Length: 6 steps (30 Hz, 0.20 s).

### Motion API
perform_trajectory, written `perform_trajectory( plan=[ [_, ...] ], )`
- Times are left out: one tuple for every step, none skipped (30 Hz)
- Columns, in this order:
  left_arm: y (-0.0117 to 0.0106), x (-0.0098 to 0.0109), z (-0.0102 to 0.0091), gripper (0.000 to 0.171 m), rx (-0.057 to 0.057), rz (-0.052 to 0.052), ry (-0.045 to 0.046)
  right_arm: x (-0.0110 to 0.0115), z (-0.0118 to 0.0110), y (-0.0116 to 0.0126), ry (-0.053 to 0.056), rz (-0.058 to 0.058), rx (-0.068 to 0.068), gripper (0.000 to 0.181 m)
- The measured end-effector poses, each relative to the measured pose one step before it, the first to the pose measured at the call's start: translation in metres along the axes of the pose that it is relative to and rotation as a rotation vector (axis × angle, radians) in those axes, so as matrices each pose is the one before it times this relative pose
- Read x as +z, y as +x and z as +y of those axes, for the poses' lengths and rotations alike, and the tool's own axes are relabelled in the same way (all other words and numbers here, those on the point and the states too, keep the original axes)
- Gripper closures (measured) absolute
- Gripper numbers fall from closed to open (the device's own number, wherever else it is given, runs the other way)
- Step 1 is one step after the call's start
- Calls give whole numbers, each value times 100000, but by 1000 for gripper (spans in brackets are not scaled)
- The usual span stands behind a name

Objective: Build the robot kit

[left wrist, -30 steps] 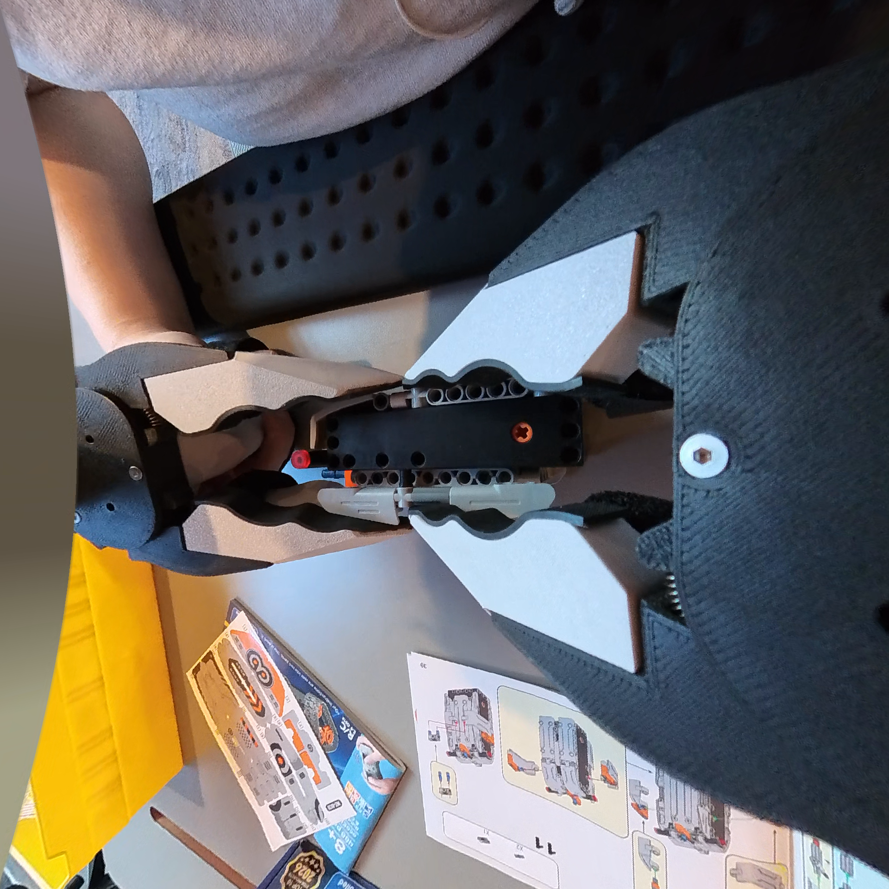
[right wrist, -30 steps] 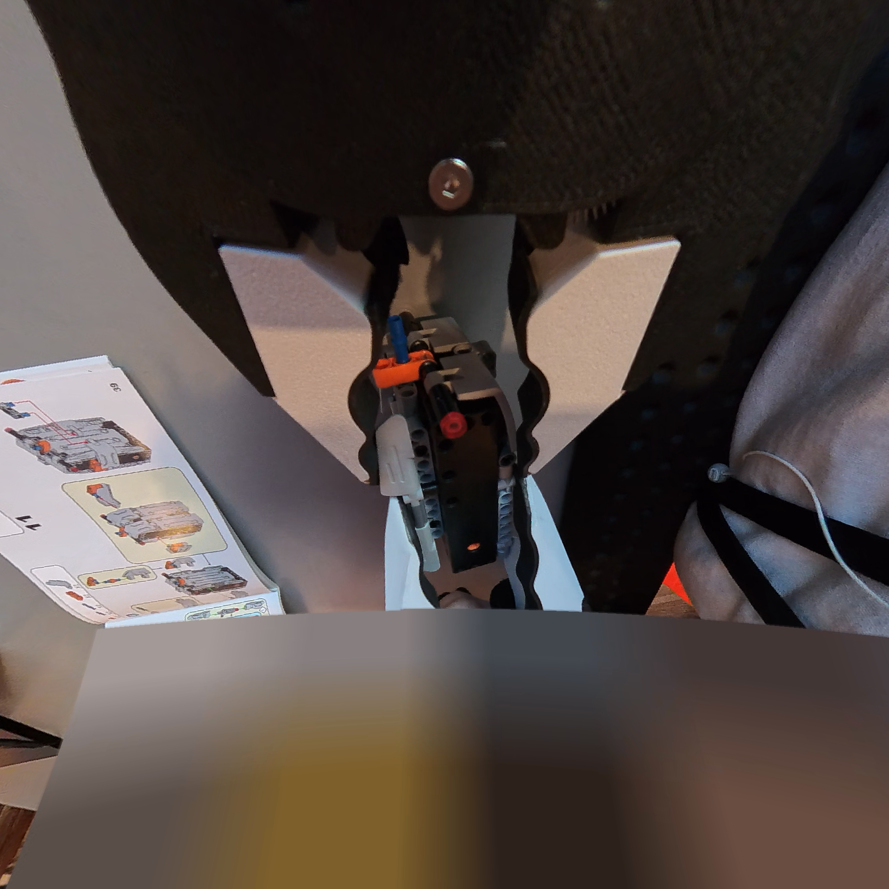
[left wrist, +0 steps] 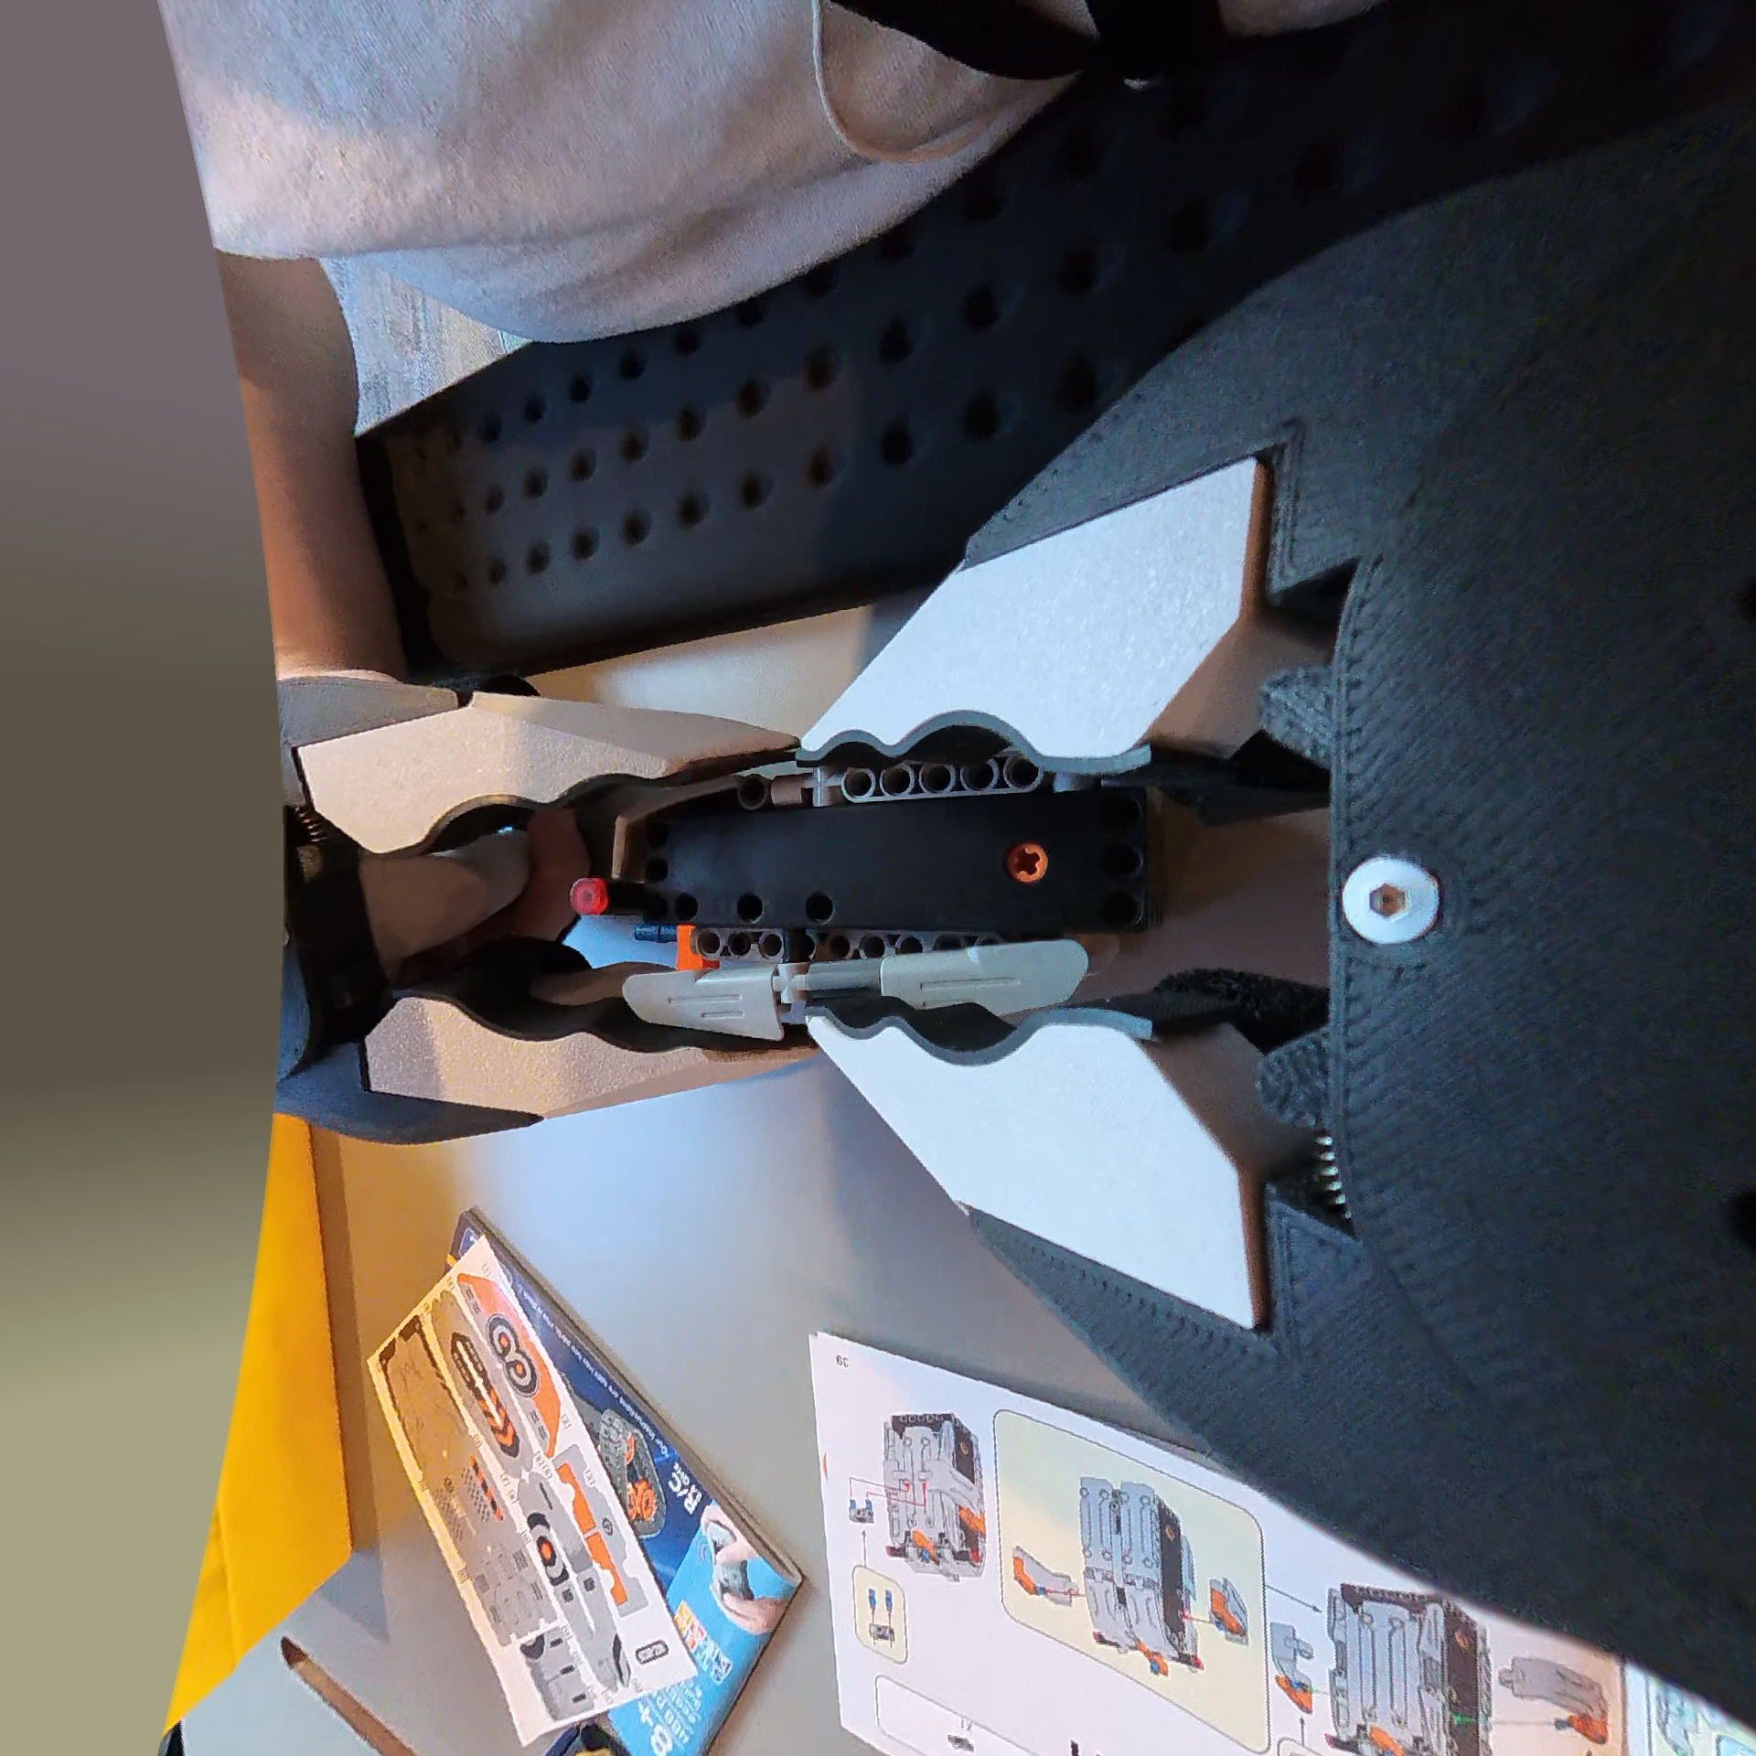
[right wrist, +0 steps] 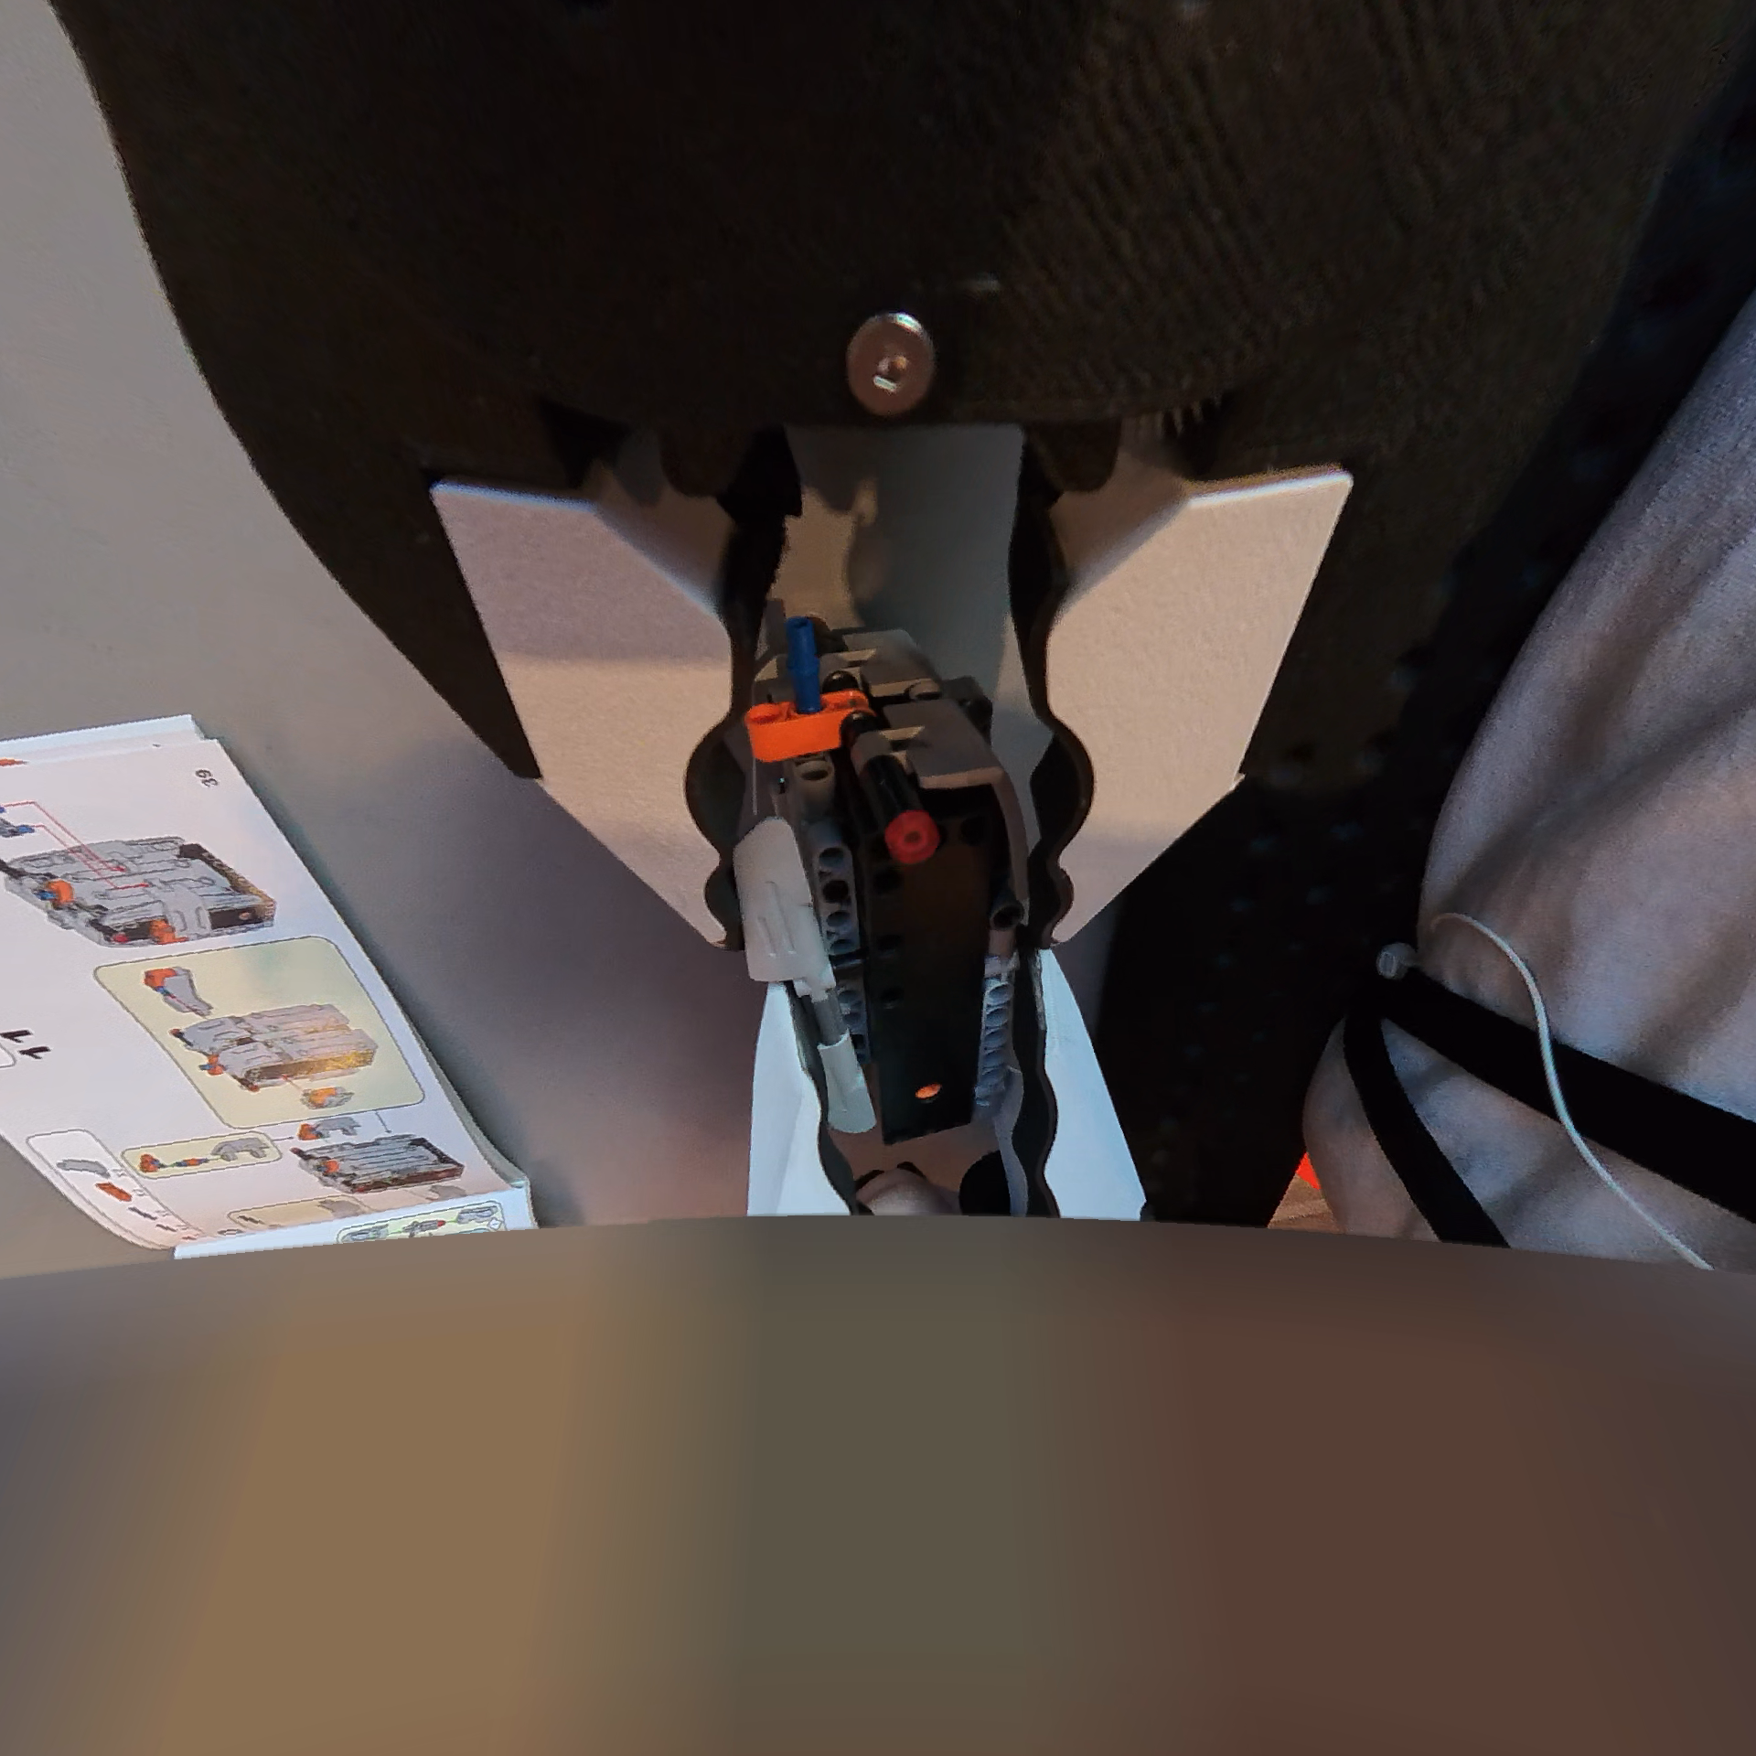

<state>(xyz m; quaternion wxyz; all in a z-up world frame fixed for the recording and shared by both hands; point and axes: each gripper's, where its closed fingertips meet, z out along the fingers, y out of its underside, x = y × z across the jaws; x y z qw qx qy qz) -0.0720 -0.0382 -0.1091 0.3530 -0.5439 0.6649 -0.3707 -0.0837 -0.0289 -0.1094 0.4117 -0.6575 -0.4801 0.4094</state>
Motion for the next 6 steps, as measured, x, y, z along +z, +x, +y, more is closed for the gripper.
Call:
perform_trajectory(
  plan=[
    [93, 8, -4, 125, 1202, -453, -80, -11, 26, -55, -225, 33, -801, 122],
    [139, 29, 11, 125, 731, 57, -310, 2, 39, -125, -386, -145, -1244, 122],
    [74, 13, -10, 125, 1259, -402, -80, -2, 9, -79, -287, 314, -1436, 122],
    [60, 6, -14, 125, 1168, -349, -1, -17, 14, -80, -388, 413, -1512, 122],
    [35, 19, -11, 126, 604, -259, -144, -6, 13, -44, -317, 412, -1140, 122],
    [22, 9, -5, 125, 247, -56, -59, -16, 9, -22, -213, 351, -782, 122]
  ],
)
